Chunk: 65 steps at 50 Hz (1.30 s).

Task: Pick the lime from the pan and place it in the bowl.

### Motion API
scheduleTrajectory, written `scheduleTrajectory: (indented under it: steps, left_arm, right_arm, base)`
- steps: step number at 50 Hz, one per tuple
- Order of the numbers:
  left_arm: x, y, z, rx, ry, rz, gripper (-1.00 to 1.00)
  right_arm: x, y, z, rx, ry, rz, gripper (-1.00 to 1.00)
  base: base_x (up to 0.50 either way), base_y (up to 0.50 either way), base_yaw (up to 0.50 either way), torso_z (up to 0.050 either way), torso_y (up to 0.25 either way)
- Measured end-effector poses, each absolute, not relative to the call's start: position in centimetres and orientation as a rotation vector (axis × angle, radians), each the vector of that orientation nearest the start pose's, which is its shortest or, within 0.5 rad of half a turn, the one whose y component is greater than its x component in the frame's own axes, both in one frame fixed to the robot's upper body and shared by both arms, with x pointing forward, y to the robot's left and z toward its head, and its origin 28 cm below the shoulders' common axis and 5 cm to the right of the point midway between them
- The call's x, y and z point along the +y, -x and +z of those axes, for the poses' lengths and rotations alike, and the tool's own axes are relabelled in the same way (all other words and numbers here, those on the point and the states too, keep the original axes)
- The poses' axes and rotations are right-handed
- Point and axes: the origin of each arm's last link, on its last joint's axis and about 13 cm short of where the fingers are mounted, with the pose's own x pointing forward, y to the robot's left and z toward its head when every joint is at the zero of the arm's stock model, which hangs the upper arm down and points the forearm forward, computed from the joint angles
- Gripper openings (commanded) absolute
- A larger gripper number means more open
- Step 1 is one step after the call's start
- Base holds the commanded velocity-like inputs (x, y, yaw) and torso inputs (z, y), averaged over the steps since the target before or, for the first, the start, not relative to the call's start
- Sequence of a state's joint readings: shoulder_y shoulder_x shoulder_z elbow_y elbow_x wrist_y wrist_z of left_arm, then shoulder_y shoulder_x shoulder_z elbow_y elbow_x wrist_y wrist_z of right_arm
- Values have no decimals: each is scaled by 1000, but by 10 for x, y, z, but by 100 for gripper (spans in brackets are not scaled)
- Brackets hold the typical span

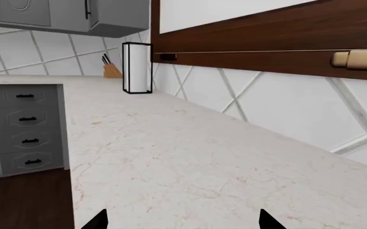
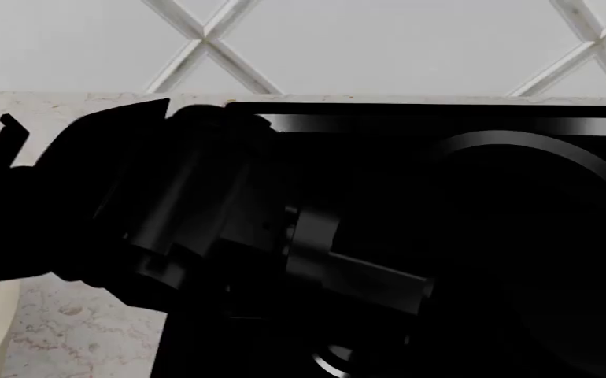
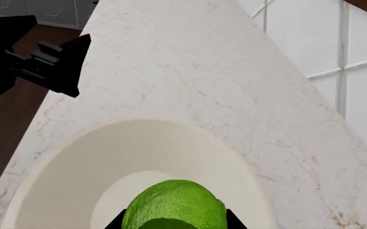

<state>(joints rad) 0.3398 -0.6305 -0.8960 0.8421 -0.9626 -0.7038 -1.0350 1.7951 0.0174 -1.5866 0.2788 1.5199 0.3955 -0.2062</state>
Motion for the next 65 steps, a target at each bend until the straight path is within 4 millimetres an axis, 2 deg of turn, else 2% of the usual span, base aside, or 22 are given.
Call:
scheduleTrajectory:
  steps: [40,41,65]
  left_arm:
    - [359,-106,179,-111,-3,1089,100]
    - [359,-106,179,-111,-3,1089,100]
    - [357,-105,179,-107,-3,1087,100]
  right_arm:
    - [80,-311,288,225,415,1414,-100]
    - [80,-311,288,226,413,1415,100]
    - [80,-312,292,211,403,1427,100]
  base:
    - [0,0,0,0,0]
    - [0,0,0,0,0]
    - [0,0,0,0,0]
